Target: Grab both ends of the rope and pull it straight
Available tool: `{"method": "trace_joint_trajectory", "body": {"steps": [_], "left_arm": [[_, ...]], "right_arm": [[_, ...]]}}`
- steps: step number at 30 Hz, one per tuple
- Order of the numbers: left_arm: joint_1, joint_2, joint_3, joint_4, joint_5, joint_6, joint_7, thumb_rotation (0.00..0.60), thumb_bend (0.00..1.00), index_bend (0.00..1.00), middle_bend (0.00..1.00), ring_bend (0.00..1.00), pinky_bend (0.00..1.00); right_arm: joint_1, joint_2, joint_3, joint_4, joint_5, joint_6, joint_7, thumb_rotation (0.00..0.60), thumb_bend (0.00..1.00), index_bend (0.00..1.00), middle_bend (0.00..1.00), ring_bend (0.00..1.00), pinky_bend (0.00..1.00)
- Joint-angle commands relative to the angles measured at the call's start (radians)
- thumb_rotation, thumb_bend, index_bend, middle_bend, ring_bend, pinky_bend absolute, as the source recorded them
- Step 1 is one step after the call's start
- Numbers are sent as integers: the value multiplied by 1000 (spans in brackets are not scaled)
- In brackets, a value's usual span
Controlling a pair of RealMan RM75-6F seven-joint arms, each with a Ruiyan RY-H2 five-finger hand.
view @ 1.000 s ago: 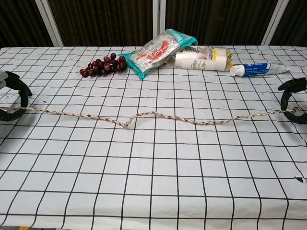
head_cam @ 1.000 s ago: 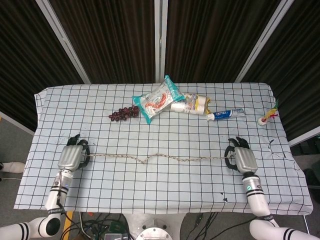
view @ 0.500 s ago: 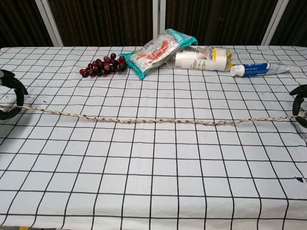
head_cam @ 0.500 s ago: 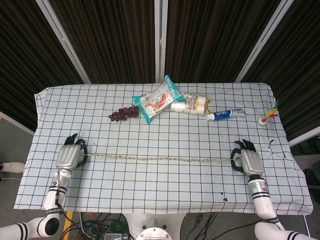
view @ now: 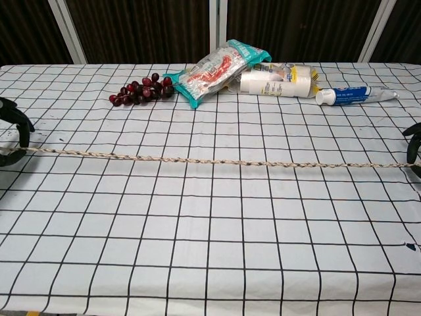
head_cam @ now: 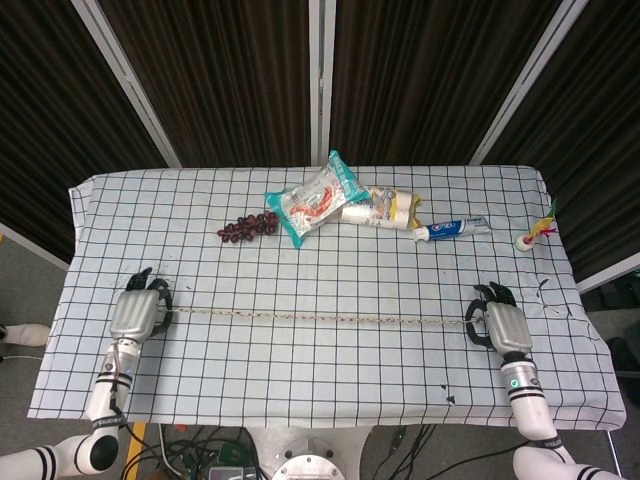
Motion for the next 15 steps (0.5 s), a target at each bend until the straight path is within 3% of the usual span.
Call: {"method": "trace_joint_trajectory", "body": {"steps": [1, 15], "left_arm": [[2, -4, 4, 9, 4, -5, -5, 600, 395, 571, 259, 0, 96], [5, -32, 4, 46, 8, -9, 9, 600, 394, 547, 259, 0, 96]], "right_arm": [[-1, -2, 2, 4, -2, -2, 3, 600, 377, 631, 156, 0, 0], [-6, -11, 6, 18, -12, -11, -5, 600, 378, 631, 156, 0, 0]]}}
